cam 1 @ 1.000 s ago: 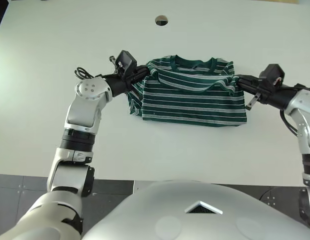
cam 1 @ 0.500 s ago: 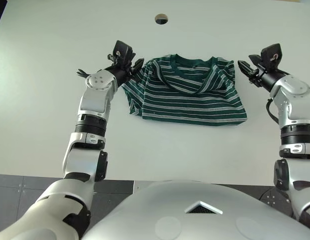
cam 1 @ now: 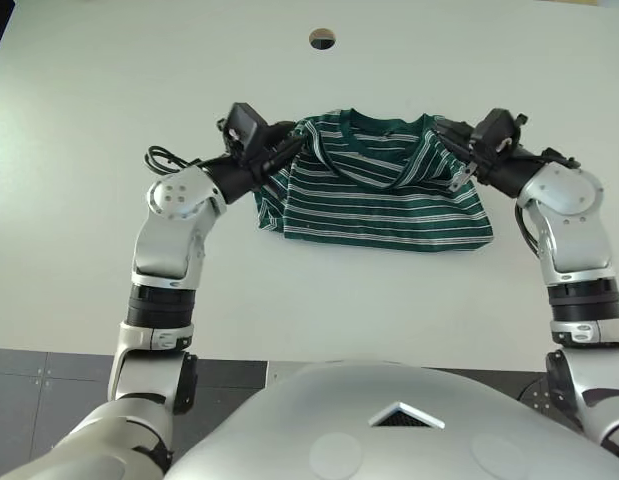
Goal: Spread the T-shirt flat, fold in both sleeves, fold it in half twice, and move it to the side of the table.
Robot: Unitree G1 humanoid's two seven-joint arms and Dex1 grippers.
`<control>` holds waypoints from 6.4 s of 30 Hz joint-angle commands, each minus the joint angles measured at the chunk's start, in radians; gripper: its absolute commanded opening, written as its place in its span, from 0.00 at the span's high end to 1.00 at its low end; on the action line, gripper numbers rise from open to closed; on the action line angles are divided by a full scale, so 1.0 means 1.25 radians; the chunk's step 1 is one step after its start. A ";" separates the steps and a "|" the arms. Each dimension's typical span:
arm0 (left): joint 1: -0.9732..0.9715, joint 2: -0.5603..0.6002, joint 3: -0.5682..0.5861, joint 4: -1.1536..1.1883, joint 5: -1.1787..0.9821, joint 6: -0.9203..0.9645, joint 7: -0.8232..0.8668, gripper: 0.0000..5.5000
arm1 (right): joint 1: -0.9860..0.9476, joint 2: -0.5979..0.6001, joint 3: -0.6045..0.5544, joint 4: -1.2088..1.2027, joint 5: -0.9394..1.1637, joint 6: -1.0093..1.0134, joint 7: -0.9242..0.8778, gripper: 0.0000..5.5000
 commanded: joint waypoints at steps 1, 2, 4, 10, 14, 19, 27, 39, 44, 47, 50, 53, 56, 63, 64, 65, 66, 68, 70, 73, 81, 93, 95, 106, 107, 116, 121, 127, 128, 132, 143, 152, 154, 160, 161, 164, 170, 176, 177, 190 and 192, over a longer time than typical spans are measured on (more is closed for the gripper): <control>0.025 -0.018 -0.092 -0.056 0.027 0.019 -0.016 0.91 | 0.008 -0.039 0.063 0.005 -0.067 -0.016 0.046 0.98; 0.030 -0.019 -0.125 -0.057 0.041 0.018 -0.024 0.93 | 0.011 -0.049 0.082 0.014 -0.089 -0.020 0.057 0.98; 0.041 -0.013 -0.188 -0.055 0.068 0.019 -0.045 0.98 | 0.006 -0.061 0.111 0.042 -0.138 -0.033 0.056 0.98; 0.056 0.040 -0.282 0.015 0.122 0.031 -0.122 0.98 | -0.084 -0.014 0.076 0.176 -0.176 -0.026 -0.059 0.98; 0.053 0.066 -0.298 0.072 0.152 0.035 -0.133 0.98 | -0.138 0.009 0.068 0.300 -0.193 -0.019 -0.116 0.98; 0.050 0.075 -0.302 0.088 0.162 0.031 -0.131 0.98 | -0.168 0.016 0.091 0.416 -0.229 -0.036 -0.145 0.98; 0.070 0.099 -0.298 0.060 0.167 0.026 -0.133 0.98 | -0.136 -0.042 0.188 0.440 -0.353 -0.078 -0.122 0.98; 0.079 0.224 -0.193 0.092 0.162 0.026 -0.140 0.98 | 0.290 -0.439 0.119 -0.193 -0.191 -0.014 0.220 0.98; 0.044 0.220 -0.170 0.102 0.155 0.021 -0.139 0.98 | 0.392 -0.452 0.123 -0.454 -0.057 0.025 0.282 0.98; 0.029 0.214 -0.173 0.113 0.161 0.005 -0.142 0.98 | 0.396 -0.433 0.151 -0.551 -0.026 0.053 0.301 0.98; 0.017 0.198 -0.179 0.114 0.160 -0.008 -0.145 0.98 | 0.376 -0.398 0.159 -0.577 -0.014 0.071 0.289 0.98; 0.011 0.183 -0.180 0.121 0.161 -0.028 -0.138 0.98 | 0.349 -0.373 0.111 -0.543 0.007 0.072 0.264 0.98; 0.003 0.164 -0.154 0.134 0.153 -0.093 -0.123 0.98 | 0.316 -0.351 0.024 -0.482 0.045 0.033 0.224 0.98; 0.051 0.192 -0.021 0.013 0.052 -0.308 -0.169 0.85 | 0.241 -0.349 -0.056 -0.336 -0.039 -0.141 0.172 0.86; 0.067 0.204 -0.011 -0.008 0.048 -0.330 -0.181 0.83 | 0.237 -0.367 -0.036 -0.300 -0.124 -0.205 0.156 0.84; 0.084 0.218 -0.003 -0.026 0.049 -0.351 -0.191 0.79 | 0.234 -0.386 -0.016 -0.260 -0.202 -0.267 0.141 0.79; 0.100 0.230 0.004 -0.039 0.053 -0.366 -0.198 0.76 | 0.232 -0.404 -0.001 -0.224 -0.263 -0.323 0.129 0.76; 0.148 0.269 0.005 -0.062 0.091 -0.406 -0.211 0.70 | 0.223 -0.439 0.018 -0.159 -0.355 -0.420 0.101 0.69; 0.207 0.319 -0.012 -0.079 0.165 -0.457 -0.221 0.65 | 0.213 -0.473 0.019 -0.118 -0.410 -0.493 0.077 0.63; 0.277 0.378 -0.036 -0.106 0.283 -0.522 -0.218 0.59 | 0.197 -0.499 0.016 -0.099 -0.442 -0.567 0.052 0.55; 0.312 0.392 -0.095 -0.071 0.517 -0.616 -0.127 0.59 | 0.222 -0.450 0.067 -0.233 -0.456 -0.623 0.024 0.51; 0.300 0.373 -0.169 -0.083 0.513 -0.642 -0.104 0.59 | 0.195 -0.386 0.163 -0.255 -0.540 -0.668 0.011 0.51; 0.298 0.370 -0.182 -0.087 0.506 -0.646 -0.107 0.59 | 0.186 -0.374 0.177 -0.256 -0.547 -0.671 0.011 0.51; 0.274 0.372 -0.214 -0.071 0.505 -0.652 -0.111 0.59 | 0.132 -0.404 0.095 -0.280 -0.411 -0.588 0.020 0.51; 0.272 0.375 -0.215 -0.067 0.505 -0.654 -0.113 0.59 | 0.136 -0.413 0.086 -0.271 -0.413 -0.590 0.019 0.51; 0.269 0.389 -0.225 -0.053 0.497 -0.662 -0.122 0.81 | 0.154 -0.436 0.099 -0.114 -0.527 -0.648 -0.023 0.50; 0.270 0.389 -0.222 -0.051 0.493 -0.664 -0.117 0.93 | 0.171 -0.424 0.127 -0.121 -0.557 -0.667 -0.023 0.50; 0.267 0.388 -0.220 -0.050 0.489 -0.666 -0.117 0.98 | 0.188 -0.394 0.163 -0.183 -0.560 -0.677 -0.037 0.50; 0.268 0.387 -0.220 -0.051 0.488 -0.665 -0.117 0.98 | 0.189 -0.393 0.166 -0.190 -0.559 -0.679 -0.039 0.50; 0.266 0.381 -0.225 -0.053 0.489 -0.661 -0.117 0.98 | 0.190 -0.379 0.188 -0.197 -0.572 -0.683 -0.040 0.50; 0.253 0.381 -0.226 -0.058 0.467 -0.667 -0.126 0.98 | 0.166 -0.351 0.255 -0.177 -0.602 -0.686 -0.027 0.82; 0.274 0.450 -0.207 -0.100 0.260 -0.654 -0.248 0.98 | 0.276 -0.399 0.273 -0.352 -0.145 -0.355 0.183 0.97; 0.292 0.483 -0.204 -0.112 0.192 -0.654 -0.293 0.98 | 0.303 -0.405 0.269 -0.387 -0.070 -0.294 0.213 0.97; 0.331 0.538 -0.170 -0.164 -0.007 -0.637 -0.387 0.98 | 0.363 -0.430 0.240 -0.456 0.081 -0.157 0.275 0.97; 0.332 0.536 -0.159 -0.170 -0.027 -0.626 -0.388 0.98 | 0.364 -0.428 0.226 -0.463 0.113 -0.132 0.277 0.97; 0.307 0.506 -0.132 -0.174 -0.069 -0.554 -0.366 0.98 | 0.347 -0.398 0.179 -0.468 0.188 -0.064 0.261 0.97; 0.200 0.405 -0.085 -0.114 -0.093 -0.305 -0.253 0.98 | 0.245 -0.295 0.085 -0.421 0.282 0.112 0.166 0.97; 0.092 0.315 -0.052 -0.056 -0.119 -0.037 -0.156 0.98 | 0.116 -0.228 0.093 -0.353 0.233 0.337 0.075 0.97; 0.075 0.302 -0.050 -0.045 -0.118 0.002 -0.141 0.98 | 0.094 -0.212 0.098 -0.335 0.230 0.375 0.064 0.97; -0.019 0.153 -0.042 0.039 -0.083 0.228 -0.036 0.92 | -0.073 -0.014 0.079 -0.149 0.240 0.605 -0.004 0.92; -0.034 0.122 -0.025 0.058 -0.096 0.250 -0.019 0.86 | -0.086 0.006 0.063 -0.110 0.239 0.613 -0.017 0.87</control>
